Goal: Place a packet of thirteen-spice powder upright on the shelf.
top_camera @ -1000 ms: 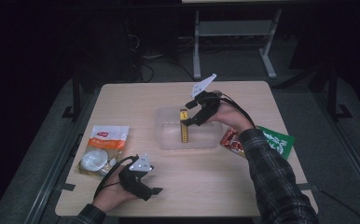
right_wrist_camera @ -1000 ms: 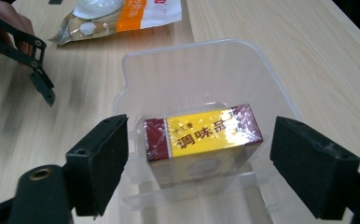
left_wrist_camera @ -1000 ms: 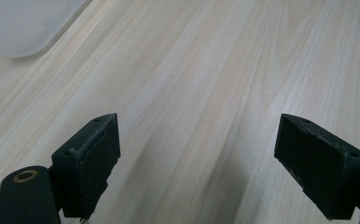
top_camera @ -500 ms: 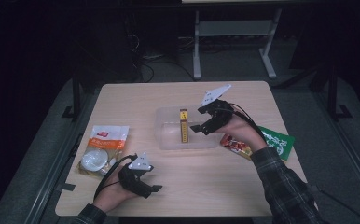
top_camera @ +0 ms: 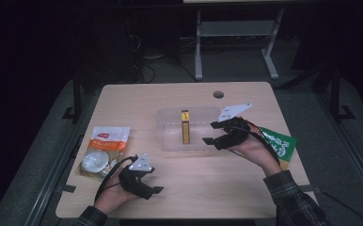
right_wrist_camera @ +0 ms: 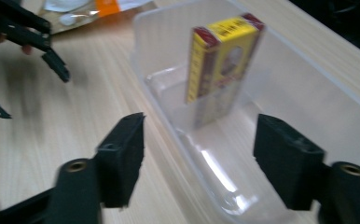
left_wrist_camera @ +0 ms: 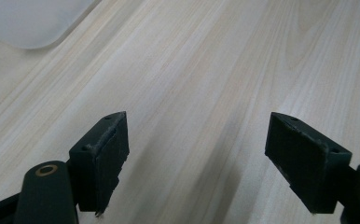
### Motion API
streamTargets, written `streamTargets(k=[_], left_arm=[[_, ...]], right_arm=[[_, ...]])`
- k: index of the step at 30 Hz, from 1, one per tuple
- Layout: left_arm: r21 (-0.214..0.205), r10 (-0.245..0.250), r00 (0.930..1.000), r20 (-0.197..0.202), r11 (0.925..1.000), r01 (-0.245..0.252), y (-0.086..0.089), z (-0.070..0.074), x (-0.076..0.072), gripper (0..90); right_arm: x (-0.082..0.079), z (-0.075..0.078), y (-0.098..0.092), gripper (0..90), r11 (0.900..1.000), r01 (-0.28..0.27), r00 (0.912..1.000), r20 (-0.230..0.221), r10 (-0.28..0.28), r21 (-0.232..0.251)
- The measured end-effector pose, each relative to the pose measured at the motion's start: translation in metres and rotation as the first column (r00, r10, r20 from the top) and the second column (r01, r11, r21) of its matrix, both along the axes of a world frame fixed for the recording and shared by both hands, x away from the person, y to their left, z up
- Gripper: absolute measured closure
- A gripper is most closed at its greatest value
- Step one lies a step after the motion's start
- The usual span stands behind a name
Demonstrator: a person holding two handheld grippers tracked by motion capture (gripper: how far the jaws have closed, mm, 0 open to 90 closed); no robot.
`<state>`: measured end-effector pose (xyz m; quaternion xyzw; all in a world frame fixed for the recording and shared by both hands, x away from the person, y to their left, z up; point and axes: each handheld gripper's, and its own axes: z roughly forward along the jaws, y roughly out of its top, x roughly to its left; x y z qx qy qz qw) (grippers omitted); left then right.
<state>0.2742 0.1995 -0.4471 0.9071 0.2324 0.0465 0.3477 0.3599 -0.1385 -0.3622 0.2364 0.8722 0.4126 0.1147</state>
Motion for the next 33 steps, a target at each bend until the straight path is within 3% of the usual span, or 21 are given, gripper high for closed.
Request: streamTargets(k=[3, 8, 11, 12, 13, 16, 18, 20, 21, 23, 27, 33], left_arm=[[0.008, -0.006, 1.0, 0.003, 1.0, 0.006, 0.001, 0.001, 0.0, 21.2], [0.001, 0.004, 1.0, -0.002, 1.0, -0.004, 0.002, 0.001, 0.001, 21.3], [0.008, -0.001, 1.0, -0.003, 1.0, 0.001, 0.002, 0.001, 0.001, 21.4], [0.0, 0.004, 1.0, 0.0, 1.0, -0.004, 0.002, 0.001, 0.001, 21.3], [0.005, -0.003, 1.0, 0.001, 1.0, 0.003, 0.002, 0.001, 0.001, 21.3], [0.008, -0.002, 1.0, 0.003, 1.0, 0.002, 0.003, 0.002, 0.002, 21.3], [-0.001, 0.005, 1.0, 0.001, 1.0, -0.005, 0.003, 0.001, 0.002, 21.4], [0.002, 0.004, 1.0, 0.001, 1.0, -0.004, 0.003, 0.001, 0.002, 21.3], [0.002, 0.003, 1.0, 0.001, 1.0, -0.003, 0.003, 0.001, 0.002, 21.3], [0.002, 0.001, 1.0, 0.002, 1.0, -0.001, 0.002, 0.001, 0.002, 21.3], [0.006, -0.007, 1.0, 0.004, 1.0, 0.007, 0.002, 0.001, 0.003, 21.5], [0.009, -0.008, 1.0, 0.0, 0.9999, 0.008, 0.001, 0.0, 0.003, 21.6]], right_arm=[[-0.003, 0.002, -0.016, 49.5, 0.9983, 0.059, 0.9982, 0.008, -0.059, 0.004], [-0.001, 0.002, -0.04, 59.5, 0.992, 0.125, 0.9922, -0.005, -0.124, 0.019], [0.003, 0.0, -0.054, 65.9, 0.9843, 0.176, 0.9845, -0.01, -0.175, 0.018], [0.006, -0.002, -0.064, 70.7, 0.9761, 0.216, 0.9763, -0.001, -0.216, 0.019], [0.006, -0.002, -0.064, 70.7, 0.9761, 0.216, 0.9763, -0.001, -0.216, 0.019], [0.012, -0.008, -0.078, 77.7, 0.9614, 0.275, 0.9615, -0.002, -0.275, 0.015], [0.02, -0.014, -0.092, 82.2, 0.9441, 0.329, 0.9442, -0.015, -0.329, 0.016], [0.026, -0.019, -0.1, 85.3, 0.9331, 0.359, 0.9331, -0.022, -0.359, 0.016], [0.026, -0.019, -0.1, 85.3, 0.9331, 0.359, 0.9331, -0.022, -0.359, 0.016], [0.031, -0.023, -0.107, 89.5, 0.922, 0.387, 0.922, -0.022, -0.387, 0.014], [0.041, -0.03, -0.116, 89.8, 0.9036, 0.428, 0.903, -0.041, -0.428, 0.01], [0.06, -0.045, -0.122, 89.8, 0.8648, 0.502, 0.8634, -0.052, -0.502, -0.016]])
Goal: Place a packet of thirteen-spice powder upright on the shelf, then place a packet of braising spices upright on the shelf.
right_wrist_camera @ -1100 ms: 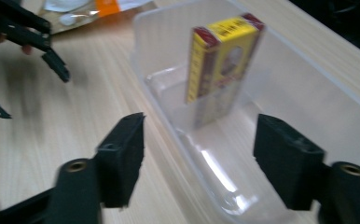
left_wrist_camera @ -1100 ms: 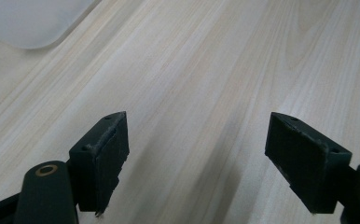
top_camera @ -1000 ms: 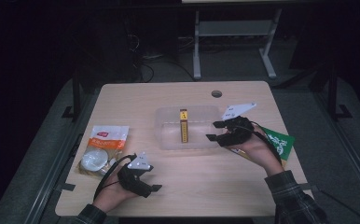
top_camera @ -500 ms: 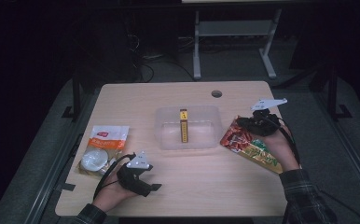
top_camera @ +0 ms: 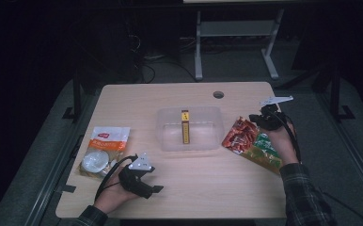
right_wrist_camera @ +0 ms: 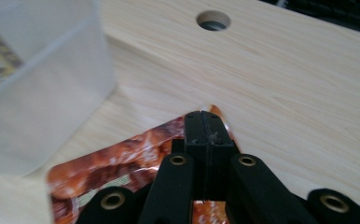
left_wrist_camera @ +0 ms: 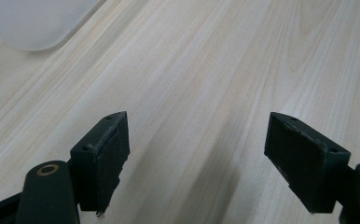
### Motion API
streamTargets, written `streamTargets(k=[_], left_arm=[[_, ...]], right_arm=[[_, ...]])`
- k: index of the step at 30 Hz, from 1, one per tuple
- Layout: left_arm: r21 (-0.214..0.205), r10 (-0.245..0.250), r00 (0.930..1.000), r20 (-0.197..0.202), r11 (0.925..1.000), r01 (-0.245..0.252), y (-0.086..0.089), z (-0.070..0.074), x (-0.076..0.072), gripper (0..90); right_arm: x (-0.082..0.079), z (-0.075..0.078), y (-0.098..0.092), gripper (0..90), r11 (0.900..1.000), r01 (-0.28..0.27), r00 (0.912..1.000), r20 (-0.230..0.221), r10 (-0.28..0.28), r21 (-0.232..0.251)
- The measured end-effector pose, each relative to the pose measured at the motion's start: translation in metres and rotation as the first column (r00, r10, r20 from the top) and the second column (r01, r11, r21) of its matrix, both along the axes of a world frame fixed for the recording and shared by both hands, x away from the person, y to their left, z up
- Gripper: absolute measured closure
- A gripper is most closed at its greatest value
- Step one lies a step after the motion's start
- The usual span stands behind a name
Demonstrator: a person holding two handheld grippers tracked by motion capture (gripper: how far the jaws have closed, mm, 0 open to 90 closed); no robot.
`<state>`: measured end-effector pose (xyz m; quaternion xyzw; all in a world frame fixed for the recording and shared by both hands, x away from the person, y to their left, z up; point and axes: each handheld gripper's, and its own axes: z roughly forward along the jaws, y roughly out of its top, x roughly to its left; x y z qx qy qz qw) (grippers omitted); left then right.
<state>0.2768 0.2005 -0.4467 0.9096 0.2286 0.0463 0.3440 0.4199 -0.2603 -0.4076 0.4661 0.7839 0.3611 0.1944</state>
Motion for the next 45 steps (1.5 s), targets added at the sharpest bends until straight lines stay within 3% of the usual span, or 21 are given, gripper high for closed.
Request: streamTargets(k=[5, 6, 12, 16, 25, 29, 33, 40, 45], left_arm=[[0.001, -0.003, 1.0, -0.001, 1.0, 0.003, 0.0, -0.001, 0.0, 21.8], [-0.001, -0.003, 1.0, -0.001, 1.0, 0.003, 0.0, -0.001, 0.0, 21.8], [-0.004, -0.005, 1.0, -0.004, 1.0, 0.005, 0.0, -0.001, 0.0, 21.9], [-0.002, -0.004, 1.0, -0.007, 1.0, 0.004, 0.001, -0.001, 0.0, 22.0], [-0.006, 0.003, 1.0, -0.006, 1.0, -0.003, 0.0, -0.002, 0.0, 22.2], [-0.007, 0.004, 1.0, -0.005, 1.0, -0.004, 0.0, -0.002, 0.0, 22.3], [0.005, -0.003, 1.0, -0.002, 1.0, 0.003, 0.002, -0.001, 0.0, 22.6], [0.004, -0.006, 1.0, 0.0, 1.0, 0.006, 0.0, 0.0, -0.001, 22.7], [0.005, -0.01, 0.9999, -0.004, 0.9999, 0.01, -0.001, 0.0, -0.001, 22.7]], right_arm=[[0.02, -0.02, -0.004, 89.9, 0.9976, 0.069, 0.9974, -0.021, -0.069, -0.001], [0.027, -0.029, -0.006, 89.9, 0.9946, 0.103, 0.9944, -0.023, -0.103, -0.013], [0.038, -0.049, -0.006, 89.8, 0.984, 0.171, 0.9847, -0.028, -0.172, -0.051], [0.041, -0.058, -0.003, 89.9, 0.9815, 0.184, 0.9815, -0.044, -0.186, -0.054], [0.041, -0.067, -0.005, 89.8, 0.9769, 0.2, 0.9787, -0.031, -0.203, -0.074], [0.041, -0.067, -0.008, 89.9, 0.9795, 0.195, 0.9796, -0.039, -0.197, -0.048], [0.036, -0.066, -0.007, 90.0, 0.9821, 0.174, 0.9836, -0.036, -0.177, -0.073], [0.023, -0.067, -0.007, 90.0, 0.9892, 0.135, 0.9897, -0.041, -0.137, -0.058], [0.015, -0.07, -0.006, 90.0, 0.9955, 0.088, 0.996, -0.013, -0.088, -0.036]])
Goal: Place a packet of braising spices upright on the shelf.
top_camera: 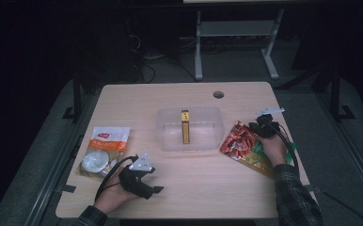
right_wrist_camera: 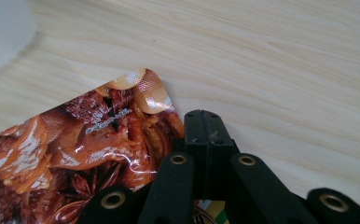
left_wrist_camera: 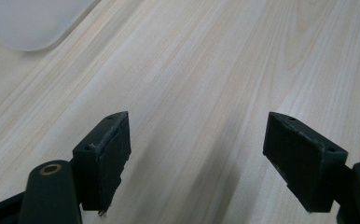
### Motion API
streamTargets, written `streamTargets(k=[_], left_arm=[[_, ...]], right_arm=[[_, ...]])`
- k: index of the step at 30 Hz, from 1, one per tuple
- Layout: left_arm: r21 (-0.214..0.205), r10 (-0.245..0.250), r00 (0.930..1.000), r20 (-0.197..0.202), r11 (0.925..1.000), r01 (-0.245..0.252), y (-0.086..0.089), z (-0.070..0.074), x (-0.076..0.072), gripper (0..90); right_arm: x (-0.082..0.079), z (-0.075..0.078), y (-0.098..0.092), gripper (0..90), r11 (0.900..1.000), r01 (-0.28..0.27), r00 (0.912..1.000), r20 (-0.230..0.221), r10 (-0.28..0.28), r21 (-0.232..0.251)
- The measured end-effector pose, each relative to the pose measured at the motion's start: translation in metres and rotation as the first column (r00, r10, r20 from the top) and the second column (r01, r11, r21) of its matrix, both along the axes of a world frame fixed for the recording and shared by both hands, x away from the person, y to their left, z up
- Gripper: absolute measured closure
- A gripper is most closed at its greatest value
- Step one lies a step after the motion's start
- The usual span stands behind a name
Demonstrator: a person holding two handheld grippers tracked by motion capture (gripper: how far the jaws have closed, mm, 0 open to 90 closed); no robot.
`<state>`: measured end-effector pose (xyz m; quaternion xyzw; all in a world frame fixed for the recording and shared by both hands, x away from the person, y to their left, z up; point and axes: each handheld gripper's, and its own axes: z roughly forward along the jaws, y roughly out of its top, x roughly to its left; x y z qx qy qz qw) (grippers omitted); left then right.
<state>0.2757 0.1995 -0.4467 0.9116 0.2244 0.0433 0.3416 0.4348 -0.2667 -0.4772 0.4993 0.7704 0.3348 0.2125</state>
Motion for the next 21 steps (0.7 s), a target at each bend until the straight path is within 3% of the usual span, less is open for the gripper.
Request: streamTargets(k=[12, 21], left_arm=[[0.0, -0.002, 1.0, 0.001, 1.0, 0.002, -0.001, 0.0, -0.001, 22.8], [0.0, -0.006, 1.0, 0.001, 1.0, 0.006, -0.001, 0.0, -0.001, 22.8]], right_arm=[[-0.021, 0.002, 0.015, 90.0, 0.9948, -0.102, 0.9947, -0.011, 0.102, 0.0], [-0.042, 0.005, 0.033, 90.0, 0.9756, -0.219, 0.9753, -0.032, 0.218, -0.017]])
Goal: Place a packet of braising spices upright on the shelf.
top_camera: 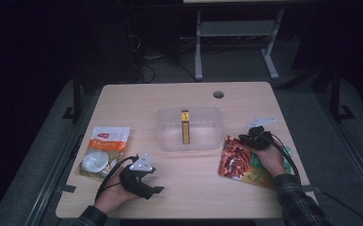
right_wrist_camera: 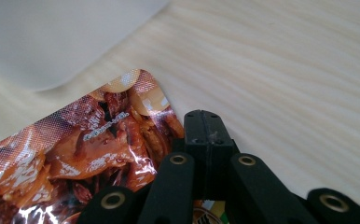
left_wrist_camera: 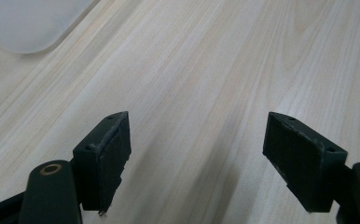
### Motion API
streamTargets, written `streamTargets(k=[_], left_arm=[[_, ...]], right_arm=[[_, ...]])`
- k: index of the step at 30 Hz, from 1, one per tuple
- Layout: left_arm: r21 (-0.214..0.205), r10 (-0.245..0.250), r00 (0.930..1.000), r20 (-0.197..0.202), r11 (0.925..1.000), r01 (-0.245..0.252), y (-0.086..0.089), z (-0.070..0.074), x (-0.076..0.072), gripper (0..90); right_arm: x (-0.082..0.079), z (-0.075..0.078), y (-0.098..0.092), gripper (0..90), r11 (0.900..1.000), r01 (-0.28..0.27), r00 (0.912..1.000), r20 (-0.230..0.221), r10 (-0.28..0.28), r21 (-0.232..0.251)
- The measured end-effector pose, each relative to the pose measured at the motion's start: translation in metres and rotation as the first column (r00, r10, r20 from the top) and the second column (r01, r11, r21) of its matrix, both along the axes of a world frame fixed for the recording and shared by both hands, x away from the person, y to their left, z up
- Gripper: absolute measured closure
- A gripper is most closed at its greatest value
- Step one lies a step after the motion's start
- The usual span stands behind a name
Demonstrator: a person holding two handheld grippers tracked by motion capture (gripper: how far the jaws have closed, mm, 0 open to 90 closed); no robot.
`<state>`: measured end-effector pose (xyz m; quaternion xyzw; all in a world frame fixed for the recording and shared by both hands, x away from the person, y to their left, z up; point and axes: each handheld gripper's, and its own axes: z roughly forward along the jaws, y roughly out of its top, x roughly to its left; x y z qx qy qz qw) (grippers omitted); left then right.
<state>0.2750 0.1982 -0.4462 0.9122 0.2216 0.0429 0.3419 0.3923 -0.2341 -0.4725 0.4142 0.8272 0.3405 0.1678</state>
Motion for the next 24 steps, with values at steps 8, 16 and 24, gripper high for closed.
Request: streamTargets(k=[8, 16, 24], left_arm=[[0.003, -0.003, 1.0, 0.002, 1.0, 0.003, -0.001, 0.0, 0.0, 22.9], [0.0, -0.003, 1.0, -0.007, 1.0, 0.003, 0.0, -0.001, 0.0, 22.9], [-0.01, 0.007, 1.0, -0.004, 0.9999, -0.007, 0.001, 0.0, 0.0, 22.9]], right_arm=[[-0.024, 0.003, 0.016, 90.0, 0.9938, -0.11, 0.9938, -0.022, 0.109, -0.017], [-0.043, 0.011, 0.029, 89.9, 0.9846, -0.173, 0.9843, -0.04, 0.172, -0.025], [-0.063, 0.026, -0.02, 89.9, 0.9987, -0.05, 0.9975, -0.051, 0.049, -0.012]])
